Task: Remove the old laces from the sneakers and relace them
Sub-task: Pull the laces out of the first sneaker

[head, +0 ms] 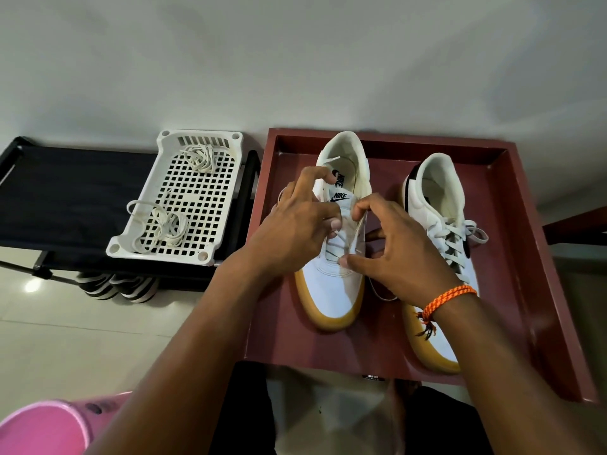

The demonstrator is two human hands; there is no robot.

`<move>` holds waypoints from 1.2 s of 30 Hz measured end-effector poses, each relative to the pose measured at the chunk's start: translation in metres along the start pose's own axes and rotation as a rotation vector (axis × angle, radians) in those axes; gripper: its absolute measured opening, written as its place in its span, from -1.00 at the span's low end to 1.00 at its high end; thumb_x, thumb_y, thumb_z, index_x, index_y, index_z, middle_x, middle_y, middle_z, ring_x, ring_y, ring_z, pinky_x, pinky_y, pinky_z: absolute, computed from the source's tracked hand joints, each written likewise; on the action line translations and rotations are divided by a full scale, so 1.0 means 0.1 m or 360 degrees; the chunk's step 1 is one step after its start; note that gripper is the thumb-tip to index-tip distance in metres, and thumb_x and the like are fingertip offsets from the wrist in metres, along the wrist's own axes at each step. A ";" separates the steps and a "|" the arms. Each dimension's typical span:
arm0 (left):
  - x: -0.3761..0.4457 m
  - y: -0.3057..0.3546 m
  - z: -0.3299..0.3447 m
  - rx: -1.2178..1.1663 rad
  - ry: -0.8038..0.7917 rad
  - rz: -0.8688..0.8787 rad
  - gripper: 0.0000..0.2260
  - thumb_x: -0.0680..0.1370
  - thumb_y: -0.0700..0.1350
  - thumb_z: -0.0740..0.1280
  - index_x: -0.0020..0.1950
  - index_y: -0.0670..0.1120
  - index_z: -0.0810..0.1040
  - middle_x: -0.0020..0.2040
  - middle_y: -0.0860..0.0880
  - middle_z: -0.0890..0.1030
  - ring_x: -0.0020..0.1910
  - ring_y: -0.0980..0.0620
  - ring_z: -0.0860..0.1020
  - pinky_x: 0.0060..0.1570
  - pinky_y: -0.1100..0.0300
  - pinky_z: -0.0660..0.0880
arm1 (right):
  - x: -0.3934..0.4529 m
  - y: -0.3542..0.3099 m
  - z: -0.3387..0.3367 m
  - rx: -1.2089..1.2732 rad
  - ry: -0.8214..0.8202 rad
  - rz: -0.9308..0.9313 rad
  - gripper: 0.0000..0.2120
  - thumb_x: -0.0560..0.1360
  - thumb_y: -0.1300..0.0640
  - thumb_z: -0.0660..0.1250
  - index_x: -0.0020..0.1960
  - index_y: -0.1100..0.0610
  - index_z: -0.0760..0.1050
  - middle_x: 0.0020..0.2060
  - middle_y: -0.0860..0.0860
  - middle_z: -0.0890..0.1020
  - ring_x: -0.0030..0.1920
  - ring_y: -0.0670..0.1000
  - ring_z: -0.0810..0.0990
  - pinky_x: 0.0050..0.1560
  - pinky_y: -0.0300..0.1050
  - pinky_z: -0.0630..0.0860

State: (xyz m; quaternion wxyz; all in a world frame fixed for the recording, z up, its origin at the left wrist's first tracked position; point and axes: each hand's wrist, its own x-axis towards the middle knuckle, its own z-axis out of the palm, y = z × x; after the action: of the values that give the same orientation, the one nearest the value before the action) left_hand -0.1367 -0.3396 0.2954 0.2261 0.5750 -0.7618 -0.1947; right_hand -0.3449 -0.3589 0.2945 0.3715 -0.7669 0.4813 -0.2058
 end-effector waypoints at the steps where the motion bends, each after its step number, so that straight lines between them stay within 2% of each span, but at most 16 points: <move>1: 0.00 -0.01 -0.01 -0.0017 0.0001 0.0035 -0.81 0.68 -0.12 0.35 -0.12 0.06 0.58 0.47 -0.03 0.31 0.13 -0.01 0.51 0.29 -0.16 0.46 | 0.00 0.00 0.00 0.0002 -0.0002 0.0005 -0.42 0.31 0.00 0.67 0.16 -0.19 0.39 0.15 -0.19 0.50 0.03 -0.03 0.62 -0.01 0.12 0.66; 4: 0.00 -0.05 -0.05 -0.0049 -0.0015 -0.0001 -0.78 0.69 -0.19 0.33 -0.13 0.03 0.55 0.46 0.01 0.31 0.06 0.00 0.61 0.09 -0.12 0.59 | 0.00 -0.01 0.01 0.0007 -0.0006 0.0012 -0.44 0.32 0.01 0.67 0.14 -0.19 0.39 0.14 -0.22 0.49 0.05 -0.02 0.62 0.00 0.13 0.66; 6: 0.01 -0.10 -0.12 -0.0211 0.0084 -0.0096 -0.83 0.70 -0.21 0.28 -0.05 -0.07 0.59 0.42 0.03 0.40 0.07 0.06 0.63 0.05 -0.08 0.60 | 0.00 0.00 0.01 0.0014 -0.0014 0.0028 -0.44 0.32 0.02 0.67 0.14 -0.19 0.40 0.14 -0.23 0.48 0.03 0.01 0.63 0.00 0.14 0.67; 9: 0.00 -0.19 -0.26 -0.0432 0.0320 -0.0422 -0.76 0.70 -0.07 0.21 0.13 -0.14 0.63 0.10 0.03 0.67 -0.03 0.09 0.69 0.02 -0.06 0.64 | 0.00 0.03 0.02 0.0028 -0.0032 0.0046 -0.45 0.34 0.02 0.65 0.15 -0.18 0.40 0.16 -0.23 0.46 0.02 0.04 0.64 0.00 0.15 0.67; 11: -0.03 -0.24 -0.28 -0.0262 0.0388 -0.0590 -0.82 0.67 -0.11 0.26 0.08 -0.06 0.66 -0.08 0.10 0.69 -0.14 0.13 0.65 -0.05 -0.02 0.62 | -0.02 0.03 0.02 0.0030 -0.0043 0.0044 -0.45 0.36 0.03 0.63 0.20 -0.22 0.41 0.19 -0.22 0.43 0.05 0.03 0.64 0.01 0.14 0.68; 13: -0.04 -0.23 -0.24 -0.0072 0.0367 -0.0614 -0.83 0.61 -0.21 0.34 0.12 0.01 0.65 -0.04 0.14 0.65 -0.12 0.14 0.60 -0.02 0.04 0.59 | -0.03 0.02 0.03 0.0020 -0.0051 0.0033 -0.43 0.39 0.07 0.61 0.24 -0.27 0.41 0.23 -0.21 0.40 0.05 -0.01 0.63 0.00 0.09 0.69; 15: 0.00 -0.17 -0.16 -0.0020 0.0411 -0.0513 -0.80 0.58 -0.22 0.36 0.14 0.02 0.65 0.05 0.12 0.59 -0.01 0.08 0.56 0.04 0.05 0.55 | -0.03 0.00 0.06 -0.0013 -0.0052 0.0031 -0.47 0.42 0.08 0.58 0.26 -0.27 0.44 0.33 -0.17 0.36 0.11 -0.04 0.61 0.06 0.04 0.67; 17: 0.04 -0.10 -0.11 -0.0025 0.0468 -0.0479 -0.93 0.62 -0.12 0.37 0.03 0.01 0.65 0.04 0.07 0.56 -0.01 0.02 0.56 0.01 0.02 0.55 | -0.03 -0.03 0.13 -0.0069 -0.0028 0.0022 -0.56 0.45 0.07 0.54 0.25 -0.22 0.51 0.53 -0.11 0.25 0.35 -0.02 0.51 0.21 -0.02 0.60; 19: 0.04 -0.04 -0.05 -0.0027 0.0395 -0.0491 -0.82 0.64 0.06 0.40 -0.08 -0.01 0.64 -0.07 0.07 0.58 -0.10 0.04 0.57 -0.10 0.03 0.55 | -0.04 -0.05 0.24 -0.0114 0.0022 -0.0020 -0.63 0.49 0.07 0.51 0.25 -0.18 0.57 0.66 -0.08 0.07 0.58 0.02 0.28 0.38 -0.04 0.46; 21: 0.01 0.01 -0.01 -0.0051 0.0274 -0.0546 -0.72 0.60 0.20 0.44 -0.13 0.01 0.61 -0.15 0.10 0.62 -0.16 0.11 0.58 -0.19 0.11 0.53 | -0.03 -0.06 0.32 -0.0159 0.0086 -0.0041 -0.65 0.54 0.07 0.49 0.30 -0.14 0.61 0.71 -0.03 -0.04 0.68 0.02 0.06 0.50 -0.09 0.25; 23: 0.01 0.00 -0.01 -0.0110 0.0241 -0.0623 -0.72 0.56 0.21 0.48 -0.13 0.03 0.59 -0.19 0.11 0.64 -0.19 0.15 0.60 -0.22 0.16 0.52 | -0.02 -0.08 0.38 -0.0207 0.0175 -0.0016 -0.71 0.56 0.06 0.45 0.27 -0.08 0.65 0.71 0.00 -0.07 0.69 0.02 -0.04 0.54 -0.10 0.11; 26: 0.03 -0.03 -0.04 -0.0209 0.0203 -0.0648 -0.82 0.56 0.05 0.48 -0.16 0.01 0.60 -0.29 0.09 0.66 -0.27 0.16 0.65 -0.15 0.08 0.62 | -0.01 -0.12 0.46 -0.0336 0.0248 -0.0011 -0.84 0.59 -0.02 0.37 0.06 -0.01 0.71 0.72 0.04 -0.09 0.70 0.12 -0.07 0.57 -0.04 0.05; 28: 0.04 -0.04 -0.06 -0.0247 0.0174 -0.0645 -0.87 0.56 -0.04 0.43 -0.18 0.00 0.59 -0.32 0.06 0.68 -0.30 0.12 0.66 -0.12 0.00 0.64 | -0.01 -0.15 0.51 -0.0438 0.0284 -0.0054 -0.87 0.60 0.01 0.40 -0.02 0.00 0.72 0.72 0.07 -0.06 0.70 0.19 -0.06 0.57 0.10 0.14; 31: 0.05 -0.07 -0.11 -0.0286 0.0122 -0.0669 -0.90 0.59 -0.10 0.42 -0.13 -0.04 0.61 -0.29 0.01 0.70 -0.28 0.08 0.67 -0.12 0.02 0.64 | -0.02 -0.23 0.50 -0.0512 0.0329 -0.0099 -0.93 0.54 0.08 0.49 -0.09 -0.03 0.74 0.71 0.00 0.03 0.68 0.23 0.00 0.43 0.29 0.31; 34: 0.04 -0.09 -0.13 -0.0363 0.0082 -0.0663 -0.92 0.61 -0.12 0.39 -0.06 -0.08 0.62 -0.25 -0.03 0.71 -0.29 0.05 0.70 -0.11 -0.03 0.66 | -0.03 -0.26 0.45 -0.0513 0.0306 -0.0108 -0.89 0.51 0.08 0.47 -0.16 -0.04 0.74 0.69 -0.07 0.15 0.64 0.20 0.11 0.40 0.33 0.32; 36: 0.03 -0.09 -0.12 -0.0451 0.0057 -0.0649 -0.93 0.63 -0.13 0.36 -0.02 -0.08 0.62 -0.26 -0.05 0.71 -0.33 0.01 0.71 -0.15 -0.09 0.68 | -0.02 -0.28 0.44 -0.0457 0.0312 -0.0109 -0.85 0.47 0.03 0.39 -0.22 -0.05 0.71 0.64 -0.11 0.24 0.56 0.14 0.20 0.36 0.27 0.34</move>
State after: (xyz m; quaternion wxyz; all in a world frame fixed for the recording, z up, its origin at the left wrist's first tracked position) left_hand -0.1229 -0.3458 0.3007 0.2740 0.6827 -0.5910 -0.3310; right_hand -0.3003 -0.3333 0.2881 0.2023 -0.8042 0.5133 -0.2212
